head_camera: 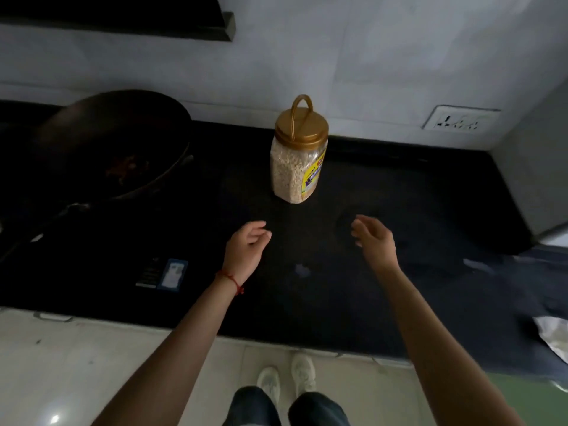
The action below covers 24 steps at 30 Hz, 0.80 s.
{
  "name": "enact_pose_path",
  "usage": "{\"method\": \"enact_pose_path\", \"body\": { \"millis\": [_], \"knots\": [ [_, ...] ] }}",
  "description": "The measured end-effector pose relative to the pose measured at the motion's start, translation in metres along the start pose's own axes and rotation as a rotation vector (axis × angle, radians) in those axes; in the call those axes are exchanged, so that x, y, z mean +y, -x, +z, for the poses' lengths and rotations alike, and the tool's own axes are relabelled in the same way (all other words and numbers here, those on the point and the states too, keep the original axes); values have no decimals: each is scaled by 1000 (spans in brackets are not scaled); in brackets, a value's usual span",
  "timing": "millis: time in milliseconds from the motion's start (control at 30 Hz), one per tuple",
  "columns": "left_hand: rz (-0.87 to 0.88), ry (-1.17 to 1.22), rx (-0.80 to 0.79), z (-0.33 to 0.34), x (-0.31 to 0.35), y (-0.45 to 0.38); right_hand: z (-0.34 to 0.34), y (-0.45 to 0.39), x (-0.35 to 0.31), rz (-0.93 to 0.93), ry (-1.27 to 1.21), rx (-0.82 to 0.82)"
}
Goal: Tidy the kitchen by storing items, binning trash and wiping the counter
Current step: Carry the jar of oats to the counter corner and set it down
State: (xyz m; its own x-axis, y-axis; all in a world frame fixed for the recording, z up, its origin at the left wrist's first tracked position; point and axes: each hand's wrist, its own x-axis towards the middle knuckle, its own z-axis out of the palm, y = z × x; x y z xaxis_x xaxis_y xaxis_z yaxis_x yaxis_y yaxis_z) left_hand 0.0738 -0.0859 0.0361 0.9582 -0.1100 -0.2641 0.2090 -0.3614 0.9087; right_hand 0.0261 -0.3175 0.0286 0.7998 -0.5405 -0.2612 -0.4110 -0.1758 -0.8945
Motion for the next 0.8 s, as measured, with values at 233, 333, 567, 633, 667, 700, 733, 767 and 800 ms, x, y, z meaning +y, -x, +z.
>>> {"method": "enact_pose_path", "body": {
  "millis": [233, 333, 567, 633, 667, 700, 733, 767, 800],
  "knots": [
    [-3, -52, 143, 40, 37, -78, 18, -121, -53, -9, -159, -65],
    [-5, -47, 139, 56, 41, -105, 40, -155, -71, -21, -186, -166],
    [55, 42, 183, 81, 32, -131, 74, -183, -79, -26, -242, -336],
    [68, 79, 170, 82, 32, -133, 76, -180, -71, -33, -248, -321],
    [75, 92, 157, 81, 30, -134, 76, -179, -67, -45, -237, -312],
    [83, 90, 146, 80, 28, -136, 74, -176, -63, -58, -224, -305],
    [89, 80, 134, 77, 26, -136, 71, -171, -58, -71, -213, -296],
    [103, 75, 125, 74, 23, -137, 68, -166, -52, -86, -211, -288],
    [111, 81, 109, 70, 20, -139, 64, -159, -47, -104, -215, -288]
  ]
}}
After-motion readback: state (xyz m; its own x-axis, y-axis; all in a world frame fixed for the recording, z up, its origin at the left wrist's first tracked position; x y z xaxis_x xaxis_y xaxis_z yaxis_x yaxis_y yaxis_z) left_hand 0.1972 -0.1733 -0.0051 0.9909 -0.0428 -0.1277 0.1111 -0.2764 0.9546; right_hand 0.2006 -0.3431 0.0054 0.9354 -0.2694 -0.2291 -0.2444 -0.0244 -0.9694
